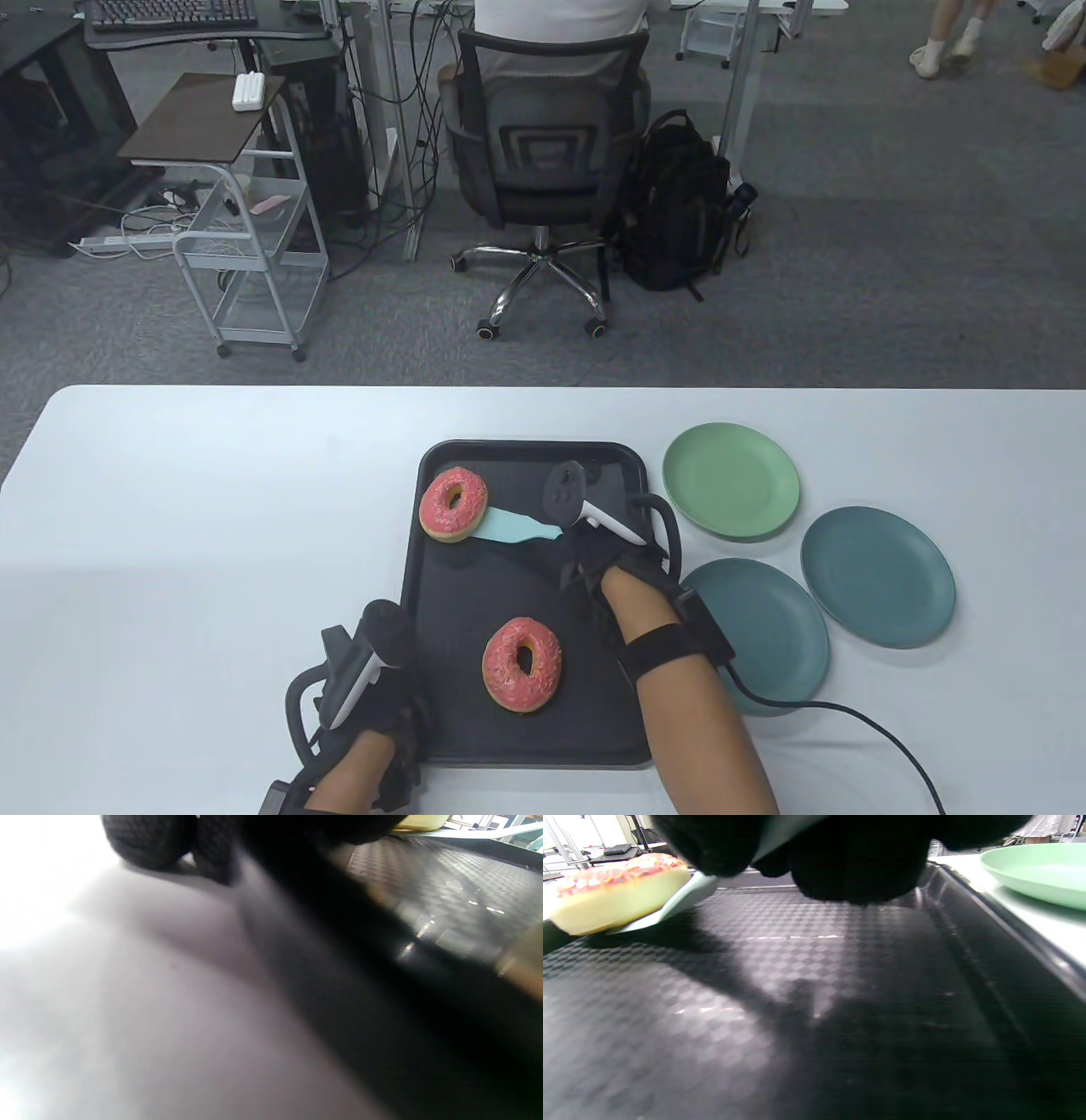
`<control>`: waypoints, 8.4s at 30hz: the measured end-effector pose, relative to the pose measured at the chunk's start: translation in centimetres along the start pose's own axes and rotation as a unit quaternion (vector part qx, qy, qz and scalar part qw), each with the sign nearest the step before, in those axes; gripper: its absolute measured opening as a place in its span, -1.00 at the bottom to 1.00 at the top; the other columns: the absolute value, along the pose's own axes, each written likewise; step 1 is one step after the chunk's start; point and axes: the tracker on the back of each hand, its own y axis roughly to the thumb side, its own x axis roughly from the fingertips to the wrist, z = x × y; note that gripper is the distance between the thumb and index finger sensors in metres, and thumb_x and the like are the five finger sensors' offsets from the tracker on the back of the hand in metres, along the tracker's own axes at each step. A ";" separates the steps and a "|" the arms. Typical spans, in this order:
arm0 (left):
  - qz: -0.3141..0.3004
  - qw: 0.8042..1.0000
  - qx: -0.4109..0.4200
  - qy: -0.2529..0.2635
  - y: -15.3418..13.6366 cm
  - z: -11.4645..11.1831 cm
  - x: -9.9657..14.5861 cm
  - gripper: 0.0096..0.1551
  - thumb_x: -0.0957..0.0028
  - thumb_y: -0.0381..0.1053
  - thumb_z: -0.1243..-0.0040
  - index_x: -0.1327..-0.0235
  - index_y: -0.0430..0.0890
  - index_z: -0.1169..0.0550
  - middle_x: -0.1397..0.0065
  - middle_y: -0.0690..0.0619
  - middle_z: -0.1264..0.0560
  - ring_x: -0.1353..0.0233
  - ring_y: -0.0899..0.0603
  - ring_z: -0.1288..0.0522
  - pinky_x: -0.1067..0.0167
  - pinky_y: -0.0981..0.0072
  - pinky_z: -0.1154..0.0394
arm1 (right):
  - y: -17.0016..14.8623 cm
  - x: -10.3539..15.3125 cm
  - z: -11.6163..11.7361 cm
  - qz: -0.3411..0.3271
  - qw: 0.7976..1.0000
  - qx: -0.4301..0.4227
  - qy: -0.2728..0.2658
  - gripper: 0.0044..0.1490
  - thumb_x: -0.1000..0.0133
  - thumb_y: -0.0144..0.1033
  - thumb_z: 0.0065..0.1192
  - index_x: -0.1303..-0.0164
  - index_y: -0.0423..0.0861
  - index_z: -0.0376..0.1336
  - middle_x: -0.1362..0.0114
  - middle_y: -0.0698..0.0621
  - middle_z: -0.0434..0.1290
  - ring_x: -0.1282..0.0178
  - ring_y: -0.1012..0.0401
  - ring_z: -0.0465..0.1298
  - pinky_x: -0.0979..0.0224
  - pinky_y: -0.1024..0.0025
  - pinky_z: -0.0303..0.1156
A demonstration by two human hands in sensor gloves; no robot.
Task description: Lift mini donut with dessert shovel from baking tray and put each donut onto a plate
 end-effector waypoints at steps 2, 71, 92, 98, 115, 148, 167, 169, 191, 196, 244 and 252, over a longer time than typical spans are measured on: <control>0.000 1.000 0.002 -0.002 0.0 0.0 0.0 -0.30 -0.13 0.06 -0.13 -0.51 -0.06 -0.23 -0.30 -0.03 -0.46 0.04 -0.07 -0.63 -0.04 -0.01 -0.59 | 0.6 -0.1 0.3 0.000 1.000 0.005 -0.003 -0.29 -0.06 -0.09 0.23 -0.41 -0.02 0.14 -0.17 -0.17 0.51 0.11 -0.02 0.54 -0.03 0.00 0.47; -0.005 1.000 0.002 -0.013 -0.3 -0.1 0.0 -0.27 -0.13 0.09 -0.11 -0.54 -0.04 -0.18 -0.32 -0.02 -0.42 0.02 -0.05 -0.60 -0.06 0.01 -0.57 | -29.7 21.9 -1.6 0.310 0.928 -0.173 -0.110 -0.24 -0.06 -0.17 0.28 -0.45 -0.13 0.14 -0.18 -0.21 0.48 0.11 -0.03 0.53 0.01 0.01 0.49; -0.006 1.000 0.004 -0.014 -0.3 -0.1 -0.1 -0.27 -0.13 0.09 -0.11 -0.54 -0.04 -0.18 -0.32 -0.01 -0.42 0.03 -0.05 -0.60 -0.05 0.01 -0.56 | -33.8 23.0 1.2 0.394 0.901 -0.160 -0.085 -0.24 -0.07 -0.23 0.29 -0.47 -0.15 0.11 -0.26 -0.25 0.43 0.02 -0.07 0.51 -0.05 -0.02 0.49; -0.007 1.000 0.005 -0.015 -0.3 -0.1 -0.1 -0.27 -0.13 0.09 -0.11 -0.54 -0.04 -0.18 -0.31 -0.01 -0.42 0.03 -0.05 -0.60 -0.05 0.01 -0.56 | -33.5 22.7 1.1 0.396 0.902 -0.146 -0.084 -0.25 -0.05 -0.25 0.35 -0.43 -0.15 0.16 -0.26 -0.25 0.44 0.01 -0.07 0.53 0.02 0.02 0.56; -0.006 1.000 0.003 -0.015 -0.4 -0.1 -0.1 -0.27 -0.13 0.10 -0.11 -0.54 -0.04 -0.18 -0.31 -0.01 -0.42 0.03 -0.05 -0.60 -0.05 0.02 -0.56 | -32.6 23.0 -0.1 0.437 0.886 -0.084 -0.134 -0.29 0.00 -0.27 0.45 -0.35 -0.11 0.24 -0.25 -0.22 0.45 0.01 -0.05 0.55 0.08 0.09 0.63; -0.006 1.000 0.002 -0.014 -0.4 -0.1 -0.2 -0.27 -0.13 0.10 -0.11 -0.54 -0.04 -0.18 -0.31 -0.01 -0.42 0.03 -0.04 -0.60 -0.05 0.02 -0.56 | -33.4 24.5 -0.9 0.456 0.859 -0.146 -0.183 -0.28 -0.10 -0.09 0.28 -0.39 -0.13 0.14 -0.18 -0.21 0.45 0.13 0.01 0.53 0.23 0.20 0.60; -0.006 1.000 0.004 -0.015 -0.4 -0.1 -0.2 -0.27 -0.13 0.10 -0.11 -0.54 -0.04 -0.18 -0.31 -0.01 -0.42 0.03 -0.04 -0.60 -0.05 0.02 -0.56 | -22.1 19.5 -2.2 0.183 0.962 -0.148 -0.135 -0.29 -0.06 0.04 0.33 -0.32 -0.09 0.23 -0.06 -0.16 0.53 0.25 0.04 0.55 0.34 0.24 0.59; -0.006 1.000 0.004 -0.015 -0.4 -0.1 -0.2 -0.27 -0.13 0.10 -0.11 -0.54 -0.04 -0.18 -0.31 -0.01 -0.42 0.03 -0.04 -0.60 -0.05 0.02 -0.56 | -20.7 19.2 -2.0 0.155 0.971 -0.134 -0.126 -0.29 -0.06 0.05 0.33 -0.32 -0.08 0.24 -0.06 -0.16 0.53 0.26 0.04 0.55 0.34 0.24 0.58; -0.006 1.000 0.003 -0.014 -0.4 -0.1 -0.2 -0.26 -0.13 0.10 -0.11 -0.54 -0.04 -0.18 -0.31 -0.01 -0.42 0.03 -0.04 -0.60 -0.05 0.02 -0.56 | -12.5 17.1 1.2 -0.016 0.999 -0.004 0.036 -0.31 0.01 0.09 0.41 -0.26 0.00 0.33 0.00 -0.17 0.57 0.29 0.01 0.55 0.33 0.16 0.56; -0.006 1.000 0.001 -0.013 -0.4 -0.1 -0.2 -0.26 -0.13 0.10 -0.11 -0.54 -0.04 -0.18 -0.31 -0.01 -0.42 0.03 -0.04 -0.60 -0.05 0.02 -0.56 | -10.3 15.9 1.8 -0.043 0.998 0.001 0.046 -0.33 0.01 0.09 0.40 -0.26 0.04 0.32 -0.01 -0.16 0.56 0.27 0.01 0.55 0.30 0.15 0.56; -0.013 1.000 -0.009 -0.016 -0.3 -0.4 -0.4 -0.24 -0.13 0.09 -0.11 -0.53 -0.07 -0.14 -0.28 0.00 -0.40 0.06 -0.02 -0.58 -0.01 0.05 -0.56 | -3.8 12.7 6.2 -0.168 0.984 -0.052 0.018 -0.35 0.04 0.11 0.39 -0.22 0.08 0.35 0.05 -0.12 0.58 0.31 0.03 0.55 0.31 0.16 0.55; -0.014 1.000 -0.010 -0.016 -0.4 -0.3 -0.4 -0.24 -0.13 0.09 -0.11 -0.53 -0.07 -0.13 -0.28 0.00 -0.40 0.06 -0.01 -0.58 -0.01 0.06 -0.56 | -6.3 13.1 5.4 -0.150 0.986 -0.079 0.004 -0.35 0.04 0.11 0.39 -0.21 0.07 0.35 0.06 -0.12 0.58 0.32 0.04 0.55 0.32 0.17 0.55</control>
